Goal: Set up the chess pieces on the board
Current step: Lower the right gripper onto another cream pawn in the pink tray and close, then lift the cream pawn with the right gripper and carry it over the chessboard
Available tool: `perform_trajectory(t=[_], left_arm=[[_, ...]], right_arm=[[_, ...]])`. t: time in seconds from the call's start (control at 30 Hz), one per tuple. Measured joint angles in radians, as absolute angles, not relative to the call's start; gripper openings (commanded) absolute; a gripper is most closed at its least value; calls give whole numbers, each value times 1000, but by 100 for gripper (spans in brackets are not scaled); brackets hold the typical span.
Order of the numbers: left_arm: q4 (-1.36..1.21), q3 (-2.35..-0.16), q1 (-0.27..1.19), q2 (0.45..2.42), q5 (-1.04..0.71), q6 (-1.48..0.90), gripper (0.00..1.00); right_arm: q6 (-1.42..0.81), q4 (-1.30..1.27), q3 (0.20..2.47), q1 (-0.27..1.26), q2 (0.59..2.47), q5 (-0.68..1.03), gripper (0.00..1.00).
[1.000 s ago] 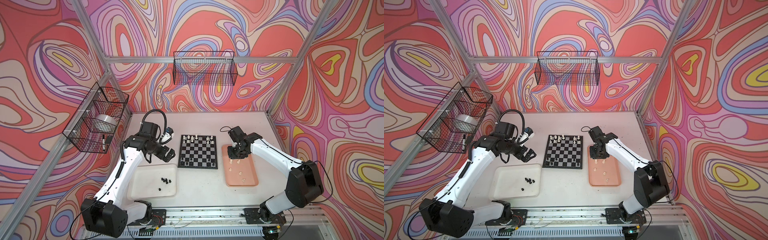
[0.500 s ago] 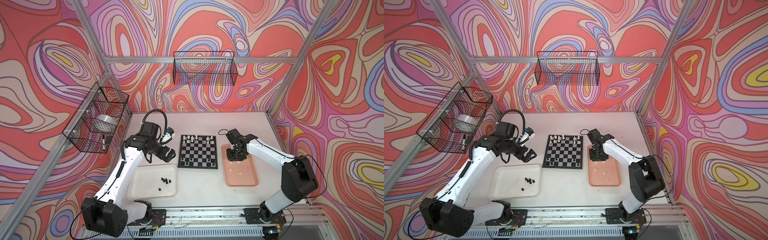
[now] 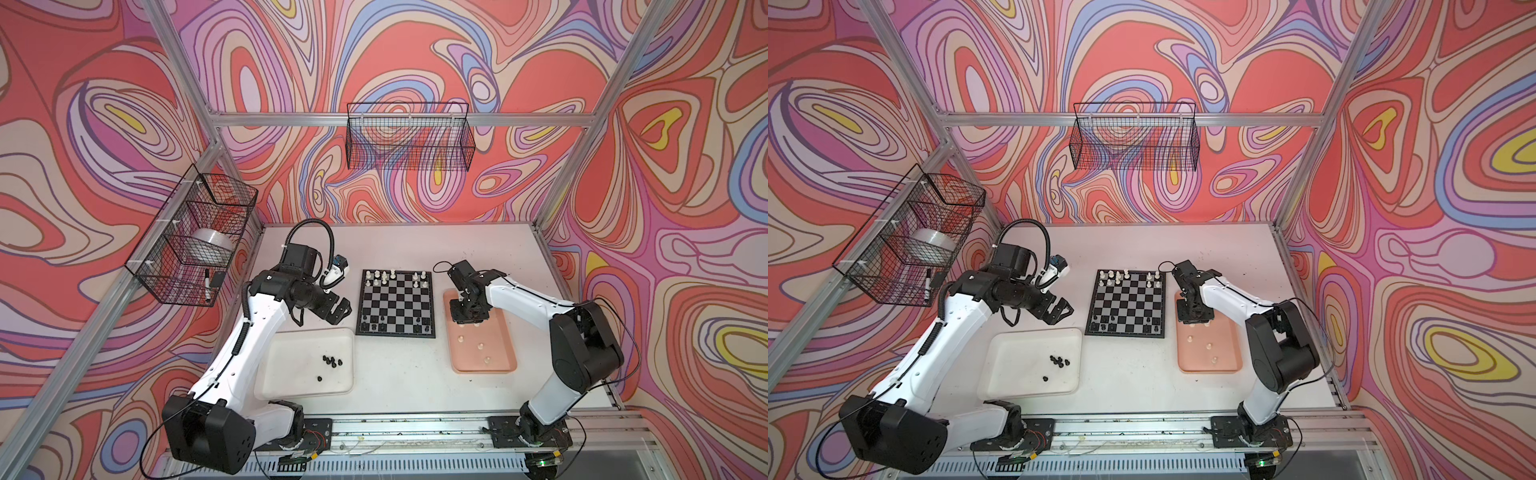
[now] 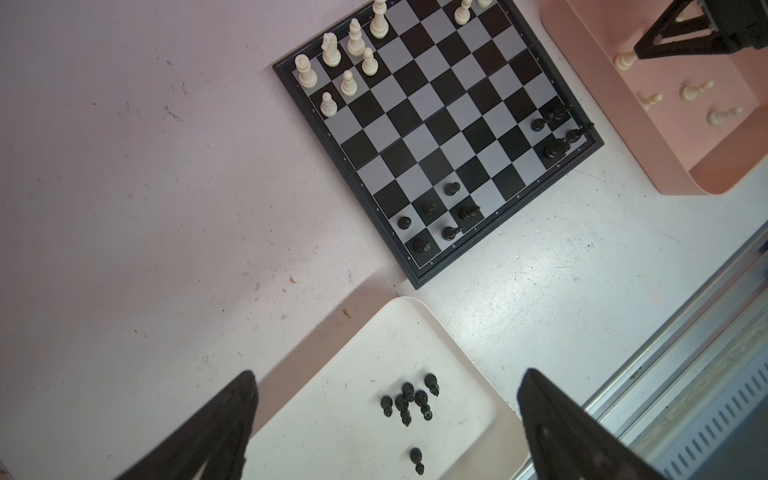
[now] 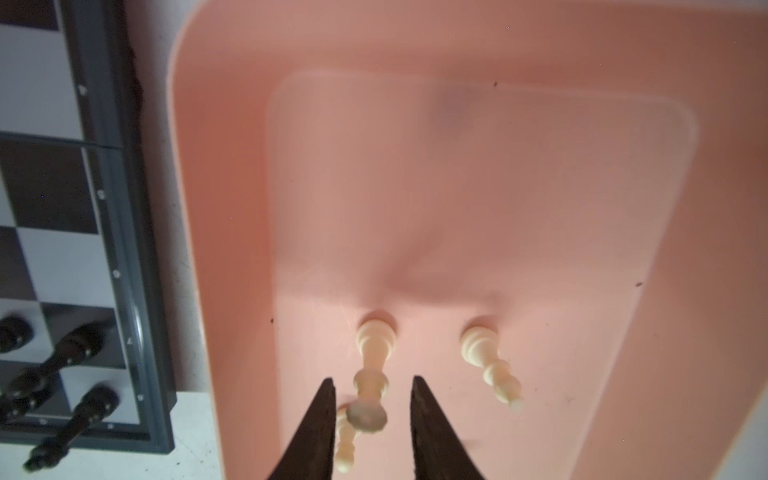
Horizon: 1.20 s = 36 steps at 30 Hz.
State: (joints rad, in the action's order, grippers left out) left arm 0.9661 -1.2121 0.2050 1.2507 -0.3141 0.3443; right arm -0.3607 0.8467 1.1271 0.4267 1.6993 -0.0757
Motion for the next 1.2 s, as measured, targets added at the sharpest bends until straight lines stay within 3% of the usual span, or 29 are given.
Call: perform_trajectory(t=[0.57,1.2], left_arm=[[969,-1212,205,1251,-314,344,99],[969,-1212,205,1251,-314,344,99]], right_arm=[[-360,795,1099,427,1730,-82,26],[-356,792,1099,427,1731,-83,14]])
